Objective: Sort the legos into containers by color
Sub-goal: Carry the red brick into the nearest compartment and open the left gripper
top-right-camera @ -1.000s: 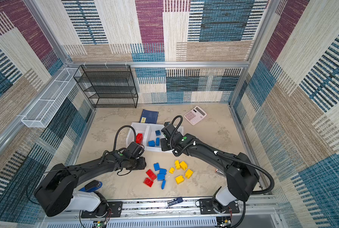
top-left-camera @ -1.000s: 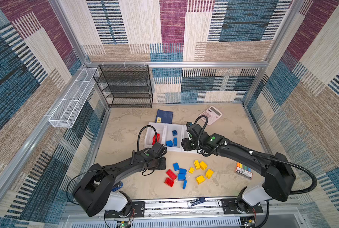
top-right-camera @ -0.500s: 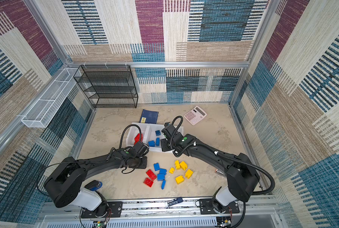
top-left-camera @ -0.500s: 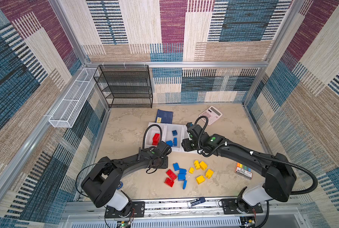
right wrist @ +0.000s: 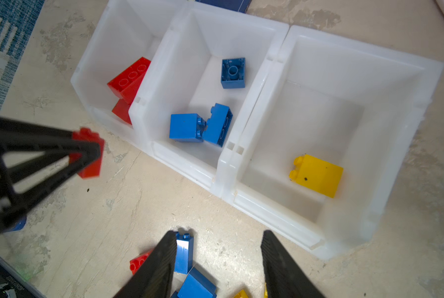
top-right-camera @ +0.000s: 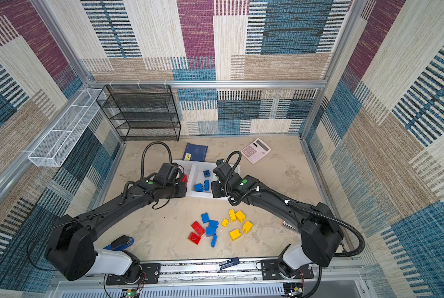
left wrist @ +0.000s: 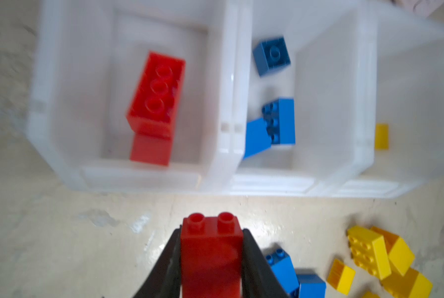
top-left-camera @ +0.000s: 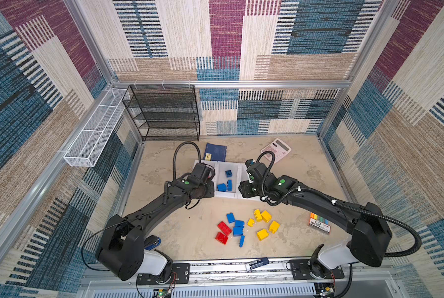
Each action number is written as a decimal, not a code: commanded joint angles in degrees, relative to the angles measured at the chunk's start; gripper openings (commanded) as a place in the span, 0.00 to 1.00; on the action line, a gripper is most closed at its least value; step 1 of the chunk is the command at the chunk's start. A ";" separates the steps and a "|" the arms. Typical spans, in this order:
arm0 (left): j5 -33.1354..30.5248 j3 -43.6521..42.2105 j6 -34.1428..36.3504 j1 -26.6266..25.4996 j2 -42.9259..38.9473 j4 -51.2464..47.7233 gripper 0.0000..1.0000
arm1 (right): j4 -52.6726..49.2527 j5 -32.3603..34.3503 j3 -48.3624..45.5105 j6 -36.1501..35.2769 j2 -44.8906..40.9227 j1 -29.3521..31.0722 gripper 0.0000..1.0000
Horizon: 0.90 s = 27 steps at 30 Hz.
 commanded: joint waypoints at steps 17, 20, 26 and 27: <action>3.73 15.74 6.58 9.20 15.70 -3.45 0.51 | 0.20 0.24 0.18 -0.18 1.07 -0.17 0.56; 3.31 16.03 6.53 9.21 14.64 -4.04 0.59 | 0.24 0.33 0.89 -0.23 1.44 -0.23 0.57; 2.22 13.41 5.91 9.28 8.09 -4.51 0.61 | 0.20 0.22 0.69 0.18 1.43 -0.26 0.57; 2.45 12.04 5.46 9.22 6.32 -4.35 0.61 | 0.20 0.10 0.47 0.33 1.20 -0.24 0.57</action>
